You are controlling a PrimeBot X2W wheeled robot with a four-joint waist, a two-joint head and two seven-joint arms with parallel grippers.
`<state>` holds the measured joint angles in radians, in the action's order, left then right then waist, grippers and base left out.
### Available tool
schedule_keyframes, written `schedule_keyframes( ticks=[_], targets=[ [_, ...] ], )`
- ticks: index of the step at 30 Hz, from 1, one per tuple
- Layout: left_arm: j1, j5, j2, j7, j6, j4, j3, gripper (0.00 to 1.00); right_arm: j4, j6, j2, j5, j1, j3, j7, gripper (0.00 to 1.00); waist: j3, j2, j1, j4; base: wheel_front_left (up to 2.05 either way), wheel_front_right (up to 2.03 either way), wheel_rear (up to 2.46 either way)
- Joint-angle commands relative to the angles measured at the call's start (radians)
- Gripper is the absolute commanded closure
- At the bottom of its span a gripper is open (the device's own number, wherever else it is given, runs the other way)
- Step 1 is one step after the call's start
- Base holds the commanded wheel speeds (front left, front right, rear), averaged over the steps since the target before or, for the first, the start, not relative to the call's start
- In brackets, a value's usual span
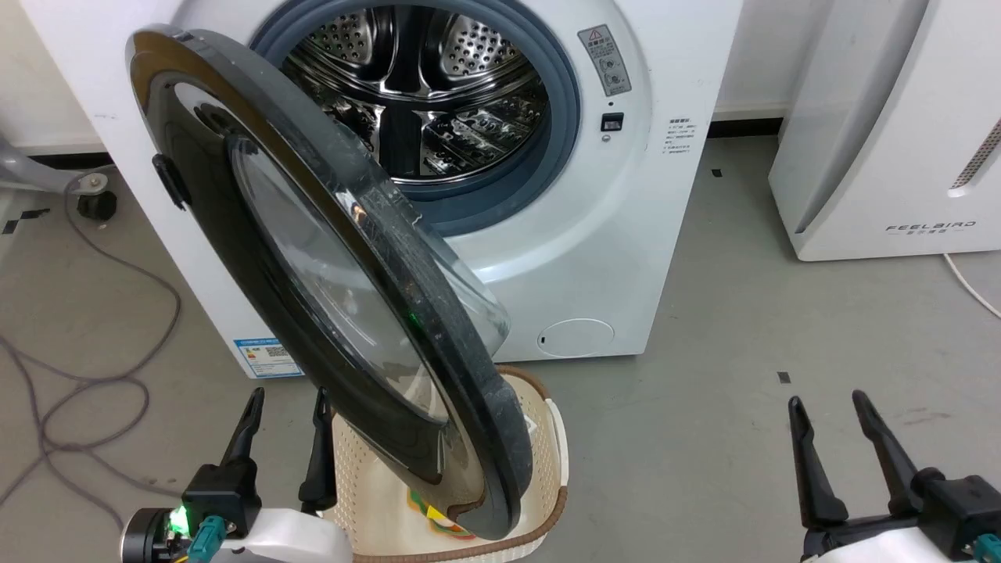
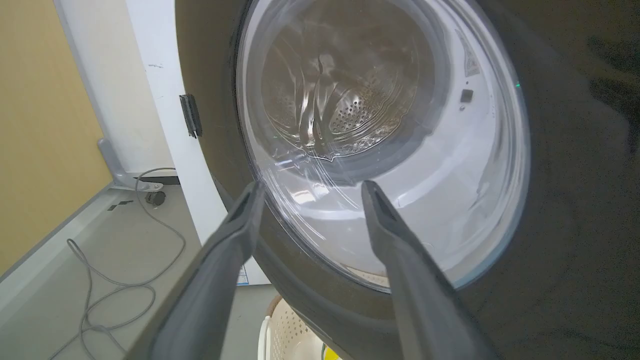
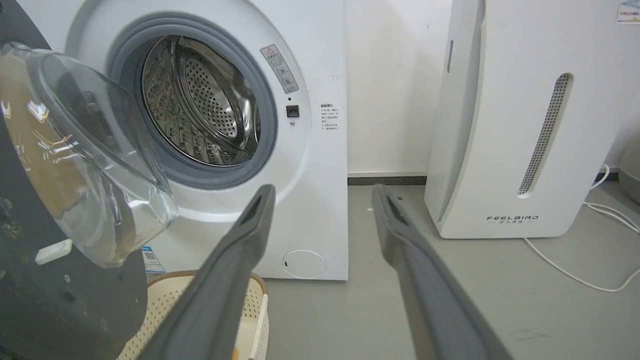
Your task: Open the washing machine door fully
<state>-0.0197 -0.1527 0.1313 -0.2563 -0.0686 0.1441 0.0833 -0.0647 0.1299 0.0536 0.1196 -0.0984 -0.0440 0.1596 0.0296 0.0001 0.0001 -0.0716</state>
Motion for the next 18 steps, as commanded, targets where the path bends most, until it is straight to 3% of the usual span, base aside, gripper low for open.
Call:
schedule_keyframes(
  ticks=[1,8,10,11,18],
  targets=[
    [0.004,0.002,0.000,-0.006,-0.001,0.005,0.002,0.00,0.009,0.001,-0.003,-0.010,-0.008,0.001,-0.002,0.00,0.002,-0.0001,-0.0001,0.002,0.00,0.00,0.00],
    [0.000,-0.001,0.001,-0.006,0.003,0.016,0.007,0.00,0.042,0.001,-0.003,-0.015,0.015,0.008,0.001,0.00,0.006,-0.0001,-0.0001,0.010,0.00,0.00,0.00],
    [-0.002,-0.003,0.001,-0.006,0.006,0.019,0.009,0.71,0.046,0.001,-0.003,-0.014,0.019,0.010,0.003,0.00,0.007,-0.0001,-0.0001,0.012,0.00,0.00,0.00],
    [-0.003,-0.004,0.001,-0.006,0.007,0.019,0.010,1.00,0.048,0.001,-0.003,-0.015,0.021,0.011,0.003,0.00,0.008,-0.0001,-0.0001,0.012,0.00,0.00,0.00],
    [-0.002,-0.005,0.004,-0.006,0.009,0.018,0.014,1.00,0.055,0.001,-0.003,-0.015,0.025,0.019,0.013,0.00,0.005,-0.0001,-0.0001,0.011,0.00,0.00,0.00]
  ],
)
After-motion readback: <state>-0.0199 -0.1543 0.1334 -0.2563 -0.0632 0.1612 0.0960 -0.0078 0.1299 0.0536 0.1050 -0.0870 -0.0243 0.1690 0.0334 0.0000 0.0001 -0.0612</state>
